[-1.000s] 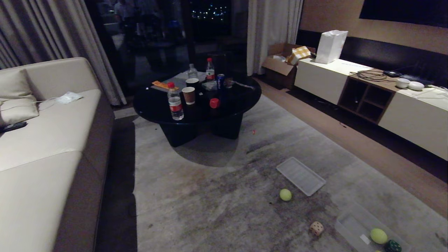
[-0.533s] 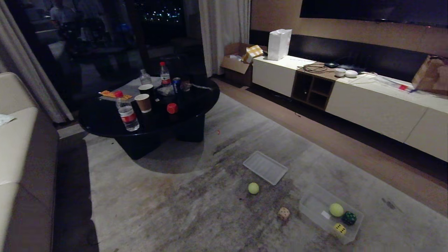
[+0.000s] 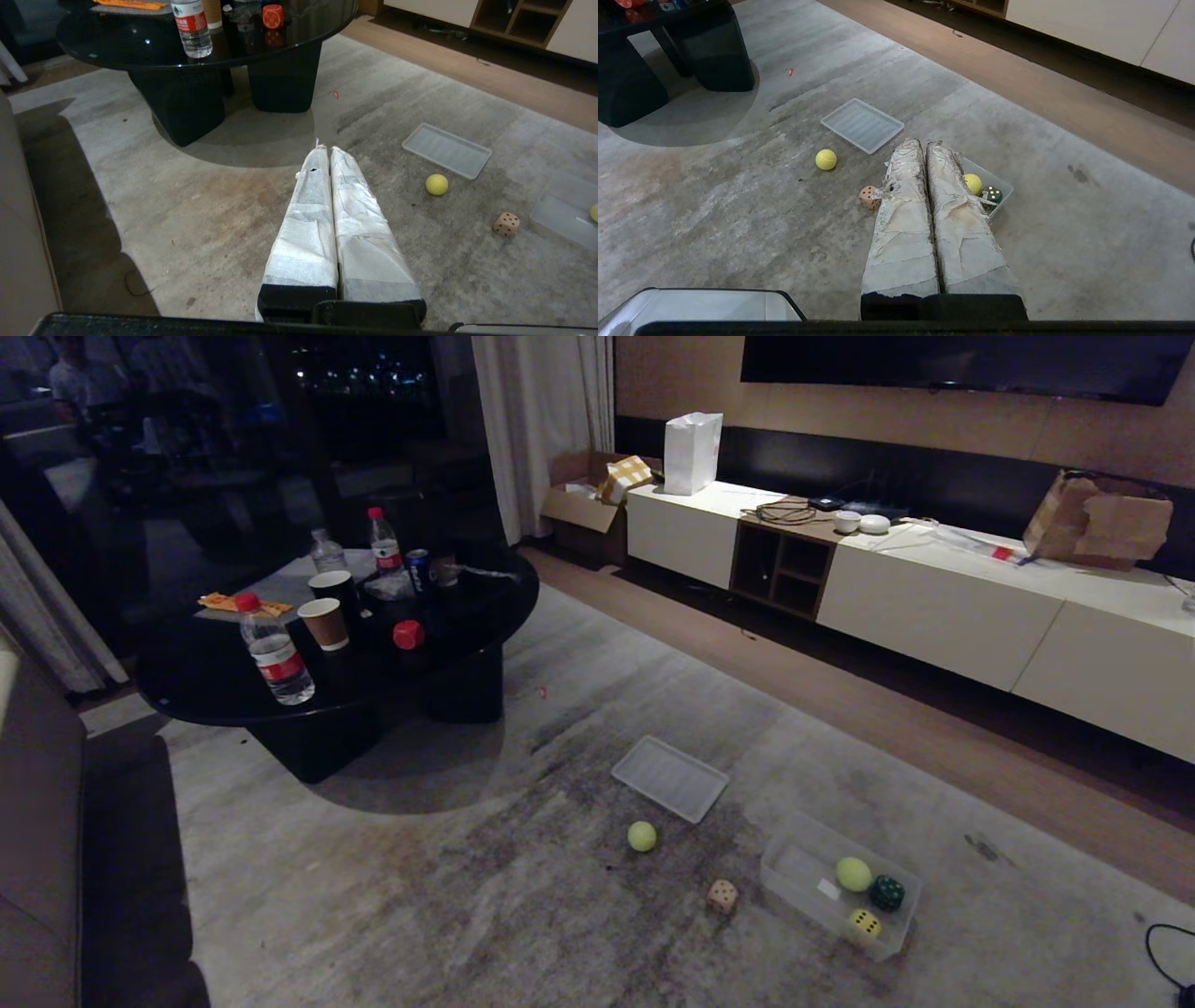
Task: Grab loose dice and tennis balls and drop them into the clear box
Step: Find toys out of the box
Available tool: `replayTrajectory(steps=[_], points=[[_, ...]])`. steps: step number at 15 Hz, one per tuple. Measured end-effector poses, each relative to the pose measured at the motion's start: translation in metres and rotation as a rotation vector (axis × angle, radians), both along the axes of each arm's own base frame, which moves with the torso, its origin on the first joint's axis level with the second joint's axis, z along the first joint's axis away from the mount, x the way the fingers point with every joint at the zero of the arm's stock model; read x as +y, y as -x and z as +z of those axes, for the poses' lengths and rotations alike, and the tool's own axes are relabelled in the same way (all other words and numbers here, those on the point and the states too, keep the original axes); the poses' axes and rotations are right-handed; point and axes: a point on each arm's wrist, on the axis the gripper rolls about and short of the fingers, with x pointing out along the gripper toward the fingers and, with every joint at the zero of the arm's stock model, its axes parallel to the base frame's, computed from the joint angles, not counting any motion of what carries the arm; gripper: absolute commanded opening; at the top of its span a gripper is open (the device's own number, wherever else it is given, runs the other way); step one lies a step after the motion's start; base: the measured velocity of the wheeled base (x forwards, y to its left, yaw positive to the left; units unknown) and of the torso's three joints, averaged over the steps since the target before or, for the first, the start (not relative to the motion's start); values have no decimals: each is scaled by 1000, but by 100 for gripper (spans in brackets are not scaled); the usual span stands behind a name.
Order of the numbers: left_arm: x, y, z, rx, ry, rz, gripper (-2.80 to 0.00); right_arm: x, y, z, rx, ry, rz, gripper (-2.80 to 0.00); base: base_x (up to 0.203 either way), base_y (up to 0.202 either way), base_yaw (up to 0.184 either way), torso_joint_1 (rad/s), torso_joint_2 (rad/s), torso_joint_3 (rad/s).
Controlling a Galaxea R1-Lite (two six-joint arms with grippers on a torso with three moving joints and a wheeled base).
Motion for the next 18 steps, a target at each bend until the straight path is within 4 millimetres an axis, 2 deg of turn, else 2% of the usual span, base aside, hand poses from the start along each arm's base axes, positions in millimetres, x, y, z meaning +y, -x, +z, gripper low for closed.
replayTrajectory(steps=[18], points=[[0, 0, 0, -2, -2, 0, -280, 0, 0, 0, 0, 0, 0, -280, 0, 0, 0, 1, 3, -193]])
